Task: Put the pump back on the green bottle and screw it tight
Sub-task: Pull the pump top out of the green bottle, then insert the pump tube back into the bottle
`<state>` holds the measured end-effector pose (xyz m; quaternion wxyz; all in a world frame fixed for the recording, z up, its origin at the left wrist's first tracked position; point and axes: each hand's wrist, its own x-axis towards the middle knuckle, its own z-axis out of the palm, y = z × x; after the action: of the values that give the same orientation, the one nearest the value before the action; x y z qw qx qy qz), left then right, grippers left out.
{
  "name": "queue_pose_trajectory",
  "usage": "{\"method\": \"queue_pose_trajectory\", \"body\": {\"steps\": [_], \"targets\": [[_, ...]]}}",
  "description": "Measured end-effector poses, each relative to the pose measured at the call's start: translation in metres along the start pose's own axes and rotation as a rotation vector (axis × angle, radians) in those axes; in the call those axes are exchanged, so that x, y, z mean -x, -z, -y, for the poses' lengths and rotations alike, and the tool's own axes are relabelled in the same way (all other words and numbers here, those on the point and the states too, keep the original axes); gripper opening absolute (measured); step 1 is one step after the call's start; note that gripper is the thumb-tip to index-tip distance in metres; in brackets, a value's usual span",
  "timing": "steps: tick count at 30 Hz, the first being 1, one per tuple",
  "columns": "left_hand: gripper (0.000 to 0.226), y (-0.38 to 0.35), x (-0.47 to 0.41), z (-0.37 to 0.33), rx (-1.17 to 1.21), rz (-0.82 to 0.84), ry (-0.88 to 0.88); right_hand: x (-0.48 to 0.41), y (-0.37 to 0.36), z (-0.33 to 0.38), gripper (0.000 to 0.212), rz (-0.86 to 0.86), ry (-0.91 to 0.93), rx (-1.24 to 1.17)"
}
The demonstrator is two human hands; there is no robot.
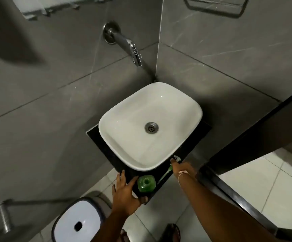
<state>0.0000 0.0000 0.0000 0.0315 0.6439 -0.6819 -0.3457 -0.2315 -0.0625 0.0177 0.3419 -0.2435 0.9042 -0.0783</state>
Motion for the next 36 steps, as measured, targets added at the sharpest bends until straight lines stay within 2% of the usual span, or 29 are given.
{"method": "queue_pose_trajectory", "body": {"steps": [4,12,17,19,22,27,30,33,36], "targets": [[0.079,-0.001,-0.006,-0.008,0.143,-0.076,-0.021,-0.007,-0.005,0.005,0.073,0.037,-0.056,-0.036],[0.07,-0.003,-0.015,0.001,0.103,-0.092,-0.06,-0.014,-0.013,0.0,0.063,0.043,-0.054,-0.096],[0.071,-0.003,-0.015,0.003,0.113,-0.088,-0.058,-0.004,-0.003,-0.006,0.057,0.072,-0.105,-0.379],[0.071,-0.003,-0.014,0.002,0.122,-0.088,-0.055,0.013,0.008,-0.009,0.05,-0.045,-0.003,-0.51],[0.073,-0.004,-0.012,0.003,0.13,-0.094,-0.054,0.056,0.03,-0.021,0.036,-0.204,0.271,-0.702],[0.072,-0.006,-0.01,0.003,0.134,-0.097,-0.046,0.128,0.05,-0.037,0.04,-0.326,0.617,-0.589],[0.073,-0.005,-0.009,0.003,0.117,-0.099,-0.052,0.15,0.042,-0.035,0.035,-0.398,0.811,-0.575],[0.072,-0.004,-0.01,0.002,0.1,-0.092,-0.047,0.149,0.025,-0.031,0.033,-0.415,0.906,-0.606],[0.071,-0.004,-0.01,0.002,0.096,-0.092,-0.045,0.14,0.008,-0.031,0.035,-0.396,0.926,-0.605]]}}
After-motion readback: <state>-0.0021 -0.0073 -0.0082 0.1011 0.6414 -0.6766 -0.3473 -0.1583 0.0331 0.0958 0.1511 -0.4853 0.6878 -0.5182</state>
